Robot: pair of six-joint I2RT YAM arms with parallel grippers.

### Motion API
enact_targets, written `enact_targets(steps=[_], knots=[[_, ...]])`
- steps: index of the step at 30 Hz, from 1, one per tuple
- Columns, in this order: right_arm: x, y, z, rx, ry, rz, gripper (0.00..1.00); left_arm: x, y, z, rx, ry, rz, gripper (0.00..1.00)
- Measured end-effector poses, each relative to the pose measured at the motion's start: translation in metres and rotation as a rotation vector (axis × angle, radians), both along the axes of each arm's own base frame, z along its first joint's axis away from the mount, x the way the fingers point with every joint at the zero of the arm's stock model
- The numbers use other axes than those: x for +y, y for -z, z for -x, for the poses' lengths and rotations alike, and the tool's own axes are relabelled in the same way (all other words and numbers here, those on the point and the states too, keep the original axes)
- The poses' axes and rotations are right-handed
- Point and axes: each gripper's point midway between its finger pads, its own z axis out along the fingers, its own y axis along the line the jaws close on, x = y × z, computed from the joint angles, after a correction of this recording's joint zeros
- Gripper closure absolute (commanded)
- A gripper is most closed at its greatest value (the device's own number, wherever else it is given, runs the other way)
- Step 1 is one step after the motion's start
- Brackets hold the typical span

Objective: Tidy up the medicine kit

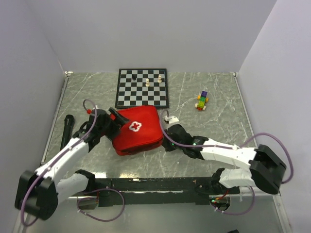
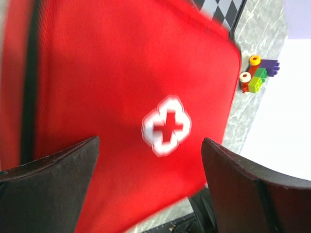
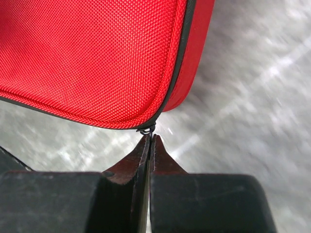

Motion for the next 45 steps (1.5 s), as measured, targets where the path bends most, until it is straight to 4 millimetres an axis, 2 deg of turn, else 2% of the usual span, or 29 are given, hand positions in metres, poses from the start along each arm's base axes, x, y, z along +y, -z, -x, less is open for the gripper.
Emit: enact_targets(steps=[3,6,8,10,15,19,21,23,24,26,28,29,32,38,45], knots=[[-0.018,0.001,0.013,-0.001,0.021,0.002,1.0,-0.01,-0.001,-0.02,-0.008,0.047,-0.029,0.04],[-0.026,0.003,0.031,-0.016,0.021,0.035,1.0,-0.021,-0.005,-0.036,-0.027,0.1,-0.061,0.01],[-0.02,0.006,0.046,-0.019,-0.018,0.062,1.0,-0.025,-0.008,-0.045,-0.033,0.123,-0.095,0.03],[-0.011,0.011,0.059,-0.022,-0.054,0.106,1.0,-0.021,-0.012,-0.051,-0.038,0.122,-0.142,0.04],[0.024,0.017,0.069,-0.033,-0.136,0.229,1.0,0.019,-0.024,-0.046,-0.02,0.043,-0.301,0.04],[0.076,0.01,0.064,-0.047,-0.229,0.262,1.0,0.051,-0.053,-0.022,-0.046,-0.029,-0.355,0.03],[0.102,0.006,0.06,-0.056,-0.276,0.258,1.0,0.052,-0.069,-0.01,-0.084,-0.032,-0.329,0.01],[0.121,0.005,0.058,-0.059,-0.313,0.254,1.0,0.047,-0.079,0.002,-0.121,-0.02,-0.267,0.01],[0.124,0.004,0.058,-0.059,-0.328,0.251,1.0,0.044,-0.076,0.007,-0.12,-0.011,-0.243,0.01],[0.126,0.004,0.06,-0.061,-0.351,0.251,1.0,0.033,-0.057,0.021,-0.101,0.021,-0.167,0.01],[0.126,0.005,0.06,-0.062,-0.357,0.252,1.0,0.023,-0.019,0.034,-0.018,0.059,-0.12,0.02],[0.126,0.005,0.062,-0.061,-0.363,0.25,1.0,0.019,-0.006,0.035,0.002,0.066,-0.102,0.03],[0.123,0.007,0.063,-0.071,-0.362,0.228,1.0,0.007,-0.007,0.023,-0.016,0.082,-0.05,0.07],[0.118,0.007,0.064,-0.088,-0.355,0.183,1.0,-0.007,0.006,-0.006,0.007,0.099,-0.038,0.18],[0.097,0.005,0.06,-0.103,-0.301,0.16,1.0,-0.01,0.01,-0.008,-0.007,0.106,-0.023,0.2]])
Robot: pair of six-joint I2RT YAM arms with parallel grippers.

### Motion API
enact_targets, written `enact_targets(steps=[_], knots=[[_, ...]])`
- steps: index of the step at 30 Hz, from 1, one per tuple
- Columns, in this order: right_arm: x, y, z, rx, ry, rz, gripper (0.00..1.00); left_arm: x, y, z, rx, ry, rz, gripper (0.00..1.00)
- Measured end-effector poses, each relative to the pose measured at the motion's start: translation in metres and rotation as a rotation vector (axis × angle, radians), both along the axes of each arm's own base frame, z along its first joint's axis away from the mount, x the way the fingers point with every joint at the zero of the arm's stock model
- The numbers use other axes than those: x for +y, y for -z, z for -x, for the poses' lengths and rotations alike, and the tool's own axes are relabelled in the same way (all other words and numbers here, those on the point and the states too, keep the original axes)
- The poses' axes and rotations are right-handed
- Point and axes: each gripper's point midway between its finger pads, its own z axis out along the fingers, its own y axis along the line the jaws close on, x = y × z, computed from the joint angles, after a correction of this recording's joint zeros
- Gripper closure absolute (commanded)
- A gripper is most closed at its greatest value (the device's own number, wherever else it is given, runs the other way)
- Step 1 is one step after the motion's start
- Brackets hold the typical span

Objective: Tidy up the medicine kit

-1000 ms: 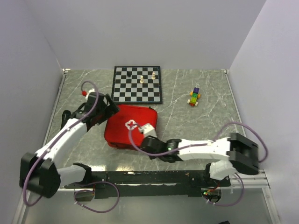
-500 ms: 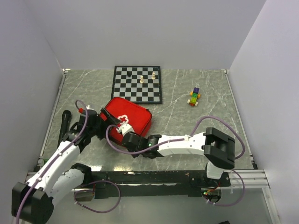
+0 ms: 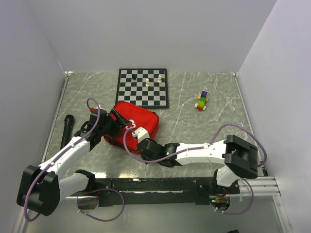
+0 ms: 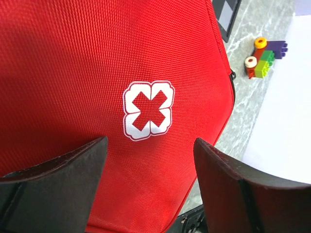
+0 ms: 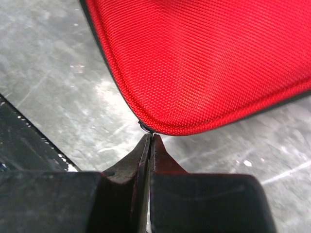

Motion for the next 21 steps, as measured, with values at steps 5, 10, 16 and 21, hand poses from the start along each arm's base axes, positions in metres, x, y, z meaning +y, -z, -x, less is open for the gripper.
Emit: enact_targets(steps=[5,10,16,21], knots=[[-0.02,0.001,-0.01,0.009,0.058,-0.016,1.0,-0.002,0.001,-0.003,-0.026,0.011,0.033,0.19],[-0.043,0.0,-0.026,0.024,0.115,-0.03,1.0,-0.007,0.0,-0.009,-0.052,0.029,0.055,0.17],[-0.059,-0.004,-0.035,0.022,0.146,-0.029,1.0,-0.009,-0.009,-0.013,-0.069,0.03,0.063,0.02],[-0.064,-0.001,-0.033,0.029,0.147,-0.01,1.0,0.019,-0.031,0.003,-0.099,-0.058,0.006,0.04]])
